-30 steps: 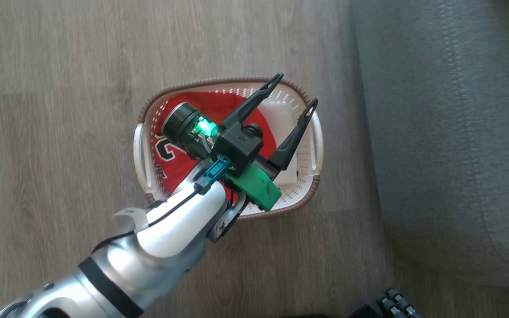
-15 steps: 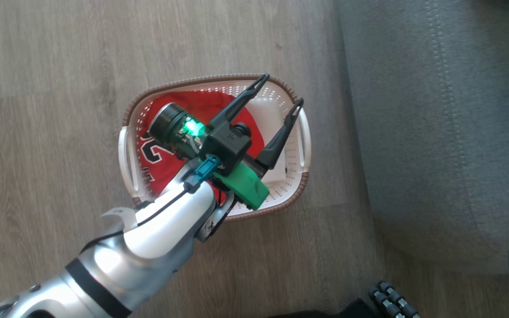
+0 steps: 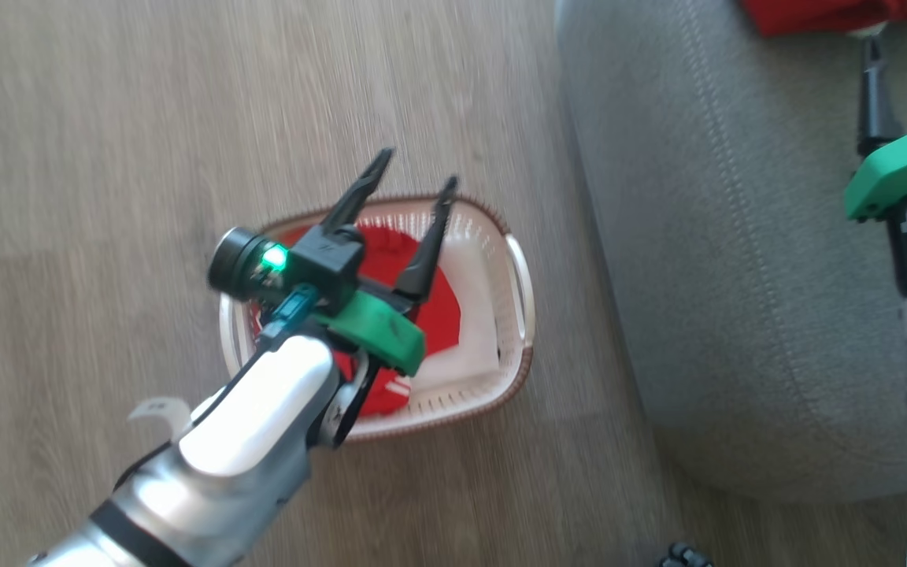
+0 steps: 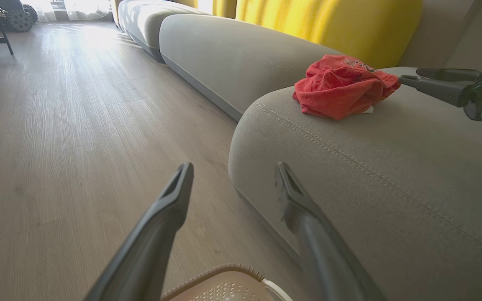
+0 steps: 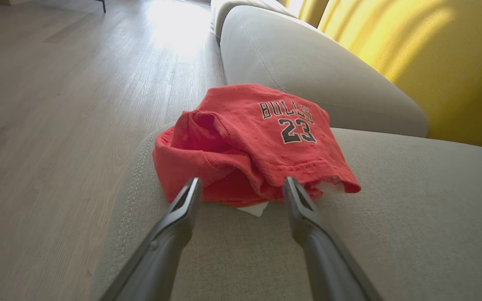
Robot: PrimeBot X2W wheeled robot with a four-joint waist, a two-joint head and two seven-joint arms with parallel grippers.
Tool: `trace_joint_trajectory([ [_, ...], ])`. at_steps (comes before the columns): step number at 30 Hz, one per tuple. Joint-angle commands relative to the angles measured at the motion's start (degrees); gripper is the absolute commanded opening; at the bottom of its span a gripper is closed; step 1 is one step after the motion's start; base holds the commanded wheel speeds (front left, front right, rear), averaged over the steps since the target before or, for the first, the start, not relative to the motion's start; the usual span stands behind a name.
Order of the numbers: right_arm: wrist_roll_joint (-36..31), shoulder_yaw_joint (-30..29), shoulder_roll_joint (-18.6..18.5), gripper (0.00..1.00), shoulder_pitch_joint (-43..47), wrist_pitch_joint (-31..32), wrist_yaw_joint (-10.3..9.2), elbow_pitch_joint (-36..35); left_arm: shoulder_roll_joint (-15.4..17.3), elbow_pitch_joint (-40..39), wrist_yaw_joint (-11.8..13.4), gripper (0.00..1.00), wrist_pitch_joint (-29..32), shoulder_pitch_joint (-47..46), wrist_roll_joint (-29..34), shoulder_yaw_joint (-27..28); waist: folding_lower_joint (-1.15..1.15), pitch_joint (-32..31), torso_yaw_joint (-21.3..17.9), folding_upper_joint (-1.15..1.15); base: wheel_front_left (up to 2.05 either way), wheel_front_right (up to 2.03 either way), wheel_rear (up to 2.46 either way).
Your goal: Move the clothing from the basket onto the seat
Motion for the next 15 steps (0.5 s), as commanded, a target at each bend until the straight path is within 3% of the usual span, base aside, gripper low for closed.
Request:
trace_joint_trajectory([
  [1,0.8,1.8,-0.6,1.0,0.6,-0.5,-0.02,-2.8,1.4,-1.3,0.5,1.0,-0.6,0.7,-0.5,2.5,0.0,-3.3,0.2,0.0,0.0,0.0,0.0],
  [8,3.7,6.2,1.1,1.0,3.8,-0.5,-0.02,-5.6,2.6,-0.7,2.0,1.0,-1.3,7.3,-3.5,7.6,0.0,-11.1,1.7,0.0,0.0,0.0,0.0],
  [15,5.3,7.4,5.4,1.0,7.1,-0.5,-0.02,-7.1,5.1,-3.1,3.3,1.0,-1.4,16.1,-3.5,14.2,0.0,-16.9,4.3,0.0,0.0,0.0,0.0],
])
